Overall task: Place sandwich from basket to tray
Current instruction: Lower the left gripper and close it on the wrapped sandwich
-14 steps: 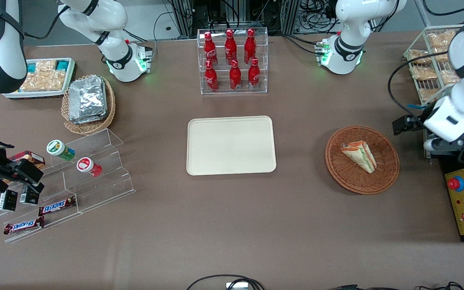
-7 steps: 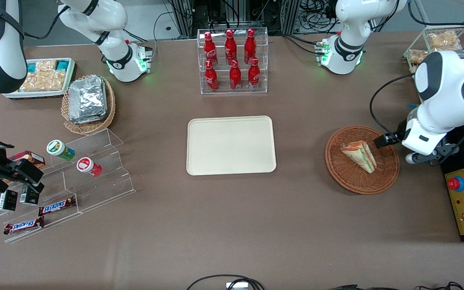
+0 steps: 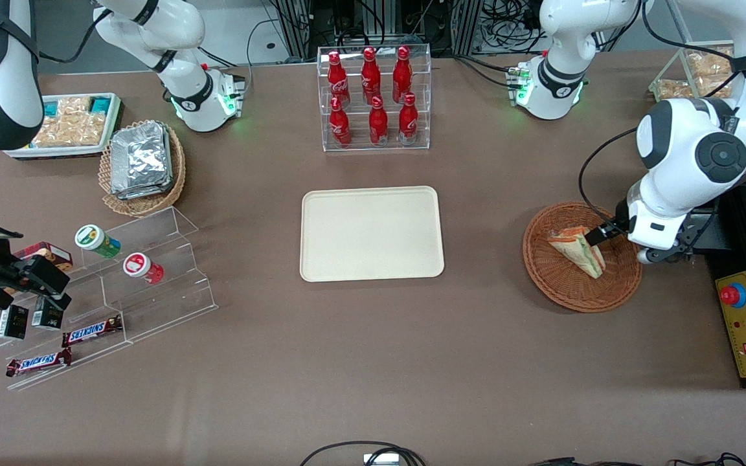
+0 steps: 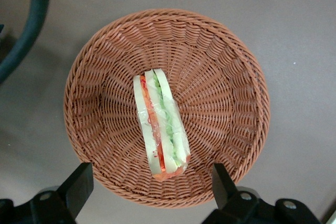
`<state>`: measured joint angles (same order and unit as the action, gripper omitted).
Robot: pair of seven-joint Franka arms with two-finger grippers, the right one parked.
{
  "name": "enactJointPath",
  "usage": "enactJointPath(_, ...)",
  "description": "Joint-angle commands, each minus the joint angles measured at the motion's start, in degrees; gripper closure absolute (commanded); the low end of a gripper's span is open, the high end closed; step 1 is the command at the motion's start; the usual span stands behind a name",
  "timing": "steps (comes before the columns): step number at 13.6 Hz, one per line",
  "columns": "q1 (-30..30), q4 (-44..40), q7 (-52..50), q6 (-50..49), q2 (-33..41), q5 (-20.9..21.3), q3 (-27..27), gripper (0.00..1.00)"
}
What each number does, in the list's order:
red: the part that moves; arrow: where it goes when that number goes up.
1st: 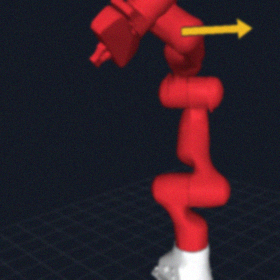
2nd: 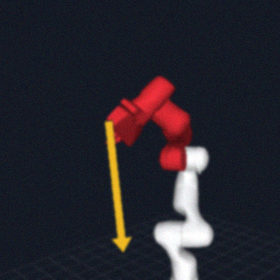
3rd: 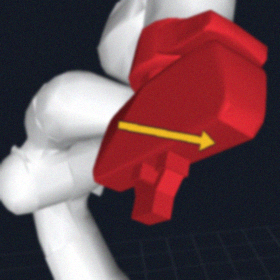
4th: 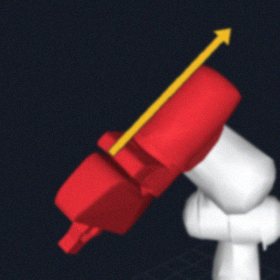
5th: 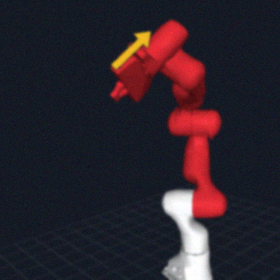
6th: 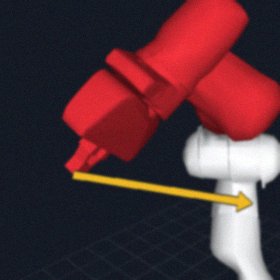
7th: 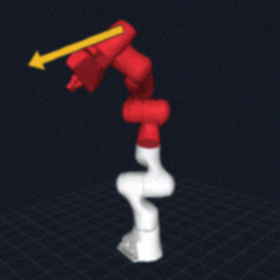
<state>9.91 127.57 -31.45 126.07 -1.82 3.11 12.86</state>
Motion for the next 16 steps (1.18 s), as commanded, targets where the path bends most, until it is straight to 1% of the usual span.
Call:
enactJointPath(1, -0.16, 4.61, -5.35, 6.44, 0.51, 0.59, -0.03, 0.0)
enactJointPath(10, -0.33, 6.28, -13.72, 14.1, -6.08, 0.59, -0.12, 0.0)
enactJointPath(12, -0.33, 8.21, -13.9, 17.52, -6.61, 0.67, -0.12, 0.0)
enactJointPath(16, -0.25, 9.8, -13.99, 20.25, -7.93, 0.76, -0.21, 0.0)
